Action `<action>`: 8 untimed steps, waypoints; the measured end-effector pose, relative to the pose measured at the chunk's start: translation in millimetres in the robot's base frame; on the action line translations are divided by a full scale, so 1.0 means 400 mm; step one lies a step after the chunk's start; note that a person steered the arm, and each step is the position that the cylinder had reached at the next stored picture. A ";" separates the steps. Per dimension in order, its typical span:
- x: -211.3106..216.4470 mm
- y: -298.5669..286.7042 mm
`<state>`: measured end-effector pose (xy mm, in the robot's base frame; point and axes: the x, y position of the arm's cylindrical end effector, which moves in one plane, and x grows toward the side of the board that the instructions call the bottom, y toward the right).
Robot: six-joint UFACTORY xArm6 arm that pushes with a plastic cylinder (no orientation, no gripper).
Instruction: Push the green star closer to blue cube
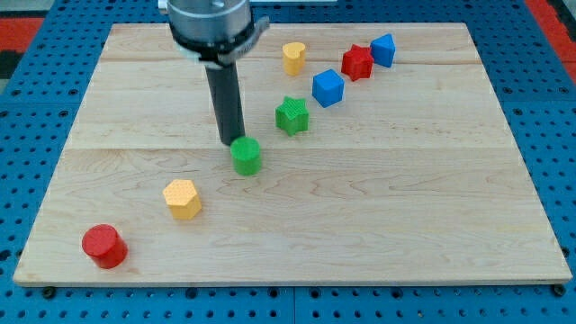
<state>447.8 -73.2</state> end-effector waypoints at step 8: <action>-0.121 0.049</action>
<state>399.4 -53.7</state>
